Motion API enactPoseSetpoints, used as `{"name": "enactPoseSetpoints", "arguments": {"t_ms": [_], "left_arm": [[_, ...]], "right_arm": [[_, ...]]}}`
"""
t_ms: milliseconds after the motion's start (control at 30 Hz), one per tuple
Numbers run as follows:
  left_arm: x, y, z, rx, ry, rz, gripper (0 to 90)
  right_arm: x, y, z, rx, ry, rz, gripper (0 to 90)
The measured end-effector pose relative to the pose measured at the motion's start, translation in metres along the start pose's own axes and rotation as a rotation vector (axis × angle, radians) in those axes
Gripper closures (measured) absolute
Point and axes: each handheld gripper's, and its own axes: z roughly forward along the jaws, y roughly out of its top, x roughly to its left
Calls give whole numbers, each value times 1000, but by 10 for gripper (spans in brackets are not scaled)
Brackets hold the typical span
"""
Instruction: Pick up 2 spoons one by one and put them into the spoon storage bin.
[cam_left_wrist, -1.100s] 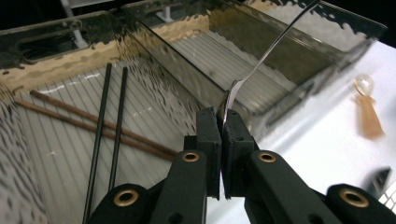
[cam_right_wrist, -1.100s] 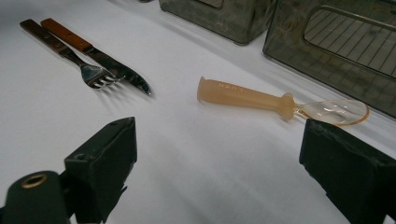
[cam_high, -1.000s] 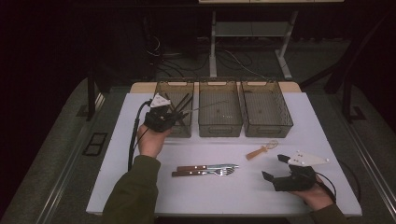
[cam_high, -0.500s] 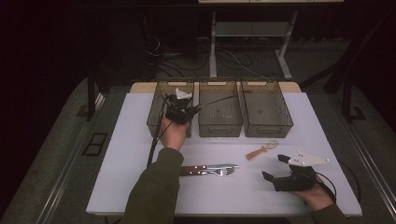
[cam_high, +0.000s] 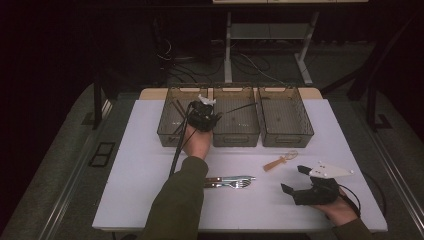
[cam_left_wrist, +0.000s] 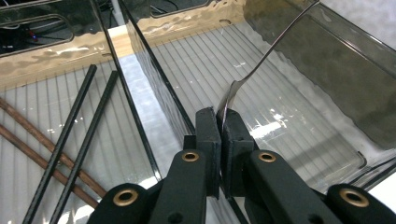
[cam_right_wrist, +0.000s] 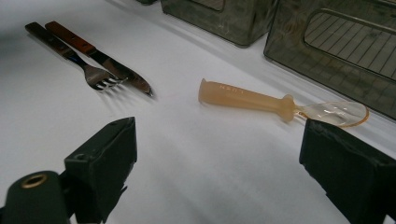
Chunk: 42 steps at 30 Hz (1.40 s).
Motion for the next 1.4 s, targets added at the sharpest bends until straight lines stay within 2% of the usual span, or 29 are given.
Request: {"name": "enactPoseSetpoints", "arguments": {"t_ms": [67, 133, 233, 367, 600, 1033, 1167, 1267, 1300, 1333, 1400], "left_arm": [[0, 0, 1, -2, -23, -10, 857], [-1, 1, 1, -9, -24, -12, 744], [-3, 1, 1, -10, -22, 4, 668], [-3, 1, -1, -9, -41, 29, 601], [-4, 3, -7, -37, -93, 61, 524], [-2, 1, -34, -51, -195, 181, 393], [-3, -4, -43, -64, -244, 204, 349], [-5, -9, -50, -73, -260, 233, 316], [-6, -11, -53, -80, -268, 223, 304], [-5, -13, -56, -78, -273, 241, 295], [-4, -19, -61, -88, -291, 239, 282]], "right_arm": [[0, 0, 0, 0, 1, 0, 113], [0, 0, 0, 0, 1, 1, 113], [0, 0, 0, 0, 0, 0, 113], [0, 0, 0, 0, 1, -1, 113], [0, 0, 0, 1, 1, 1, 113], [0, 0, 0, 4, 2, 3, 113], [1, 0, 0, 5, 2, 5, 113], [1, 0, 0, 6, 1, 4, 113], [1, 0, 1, 5, 1, 3, 113], [1, 0, 1, 5, 0, 2, 113], [1, 0, 1, 5, 2, 3, 113]]}}
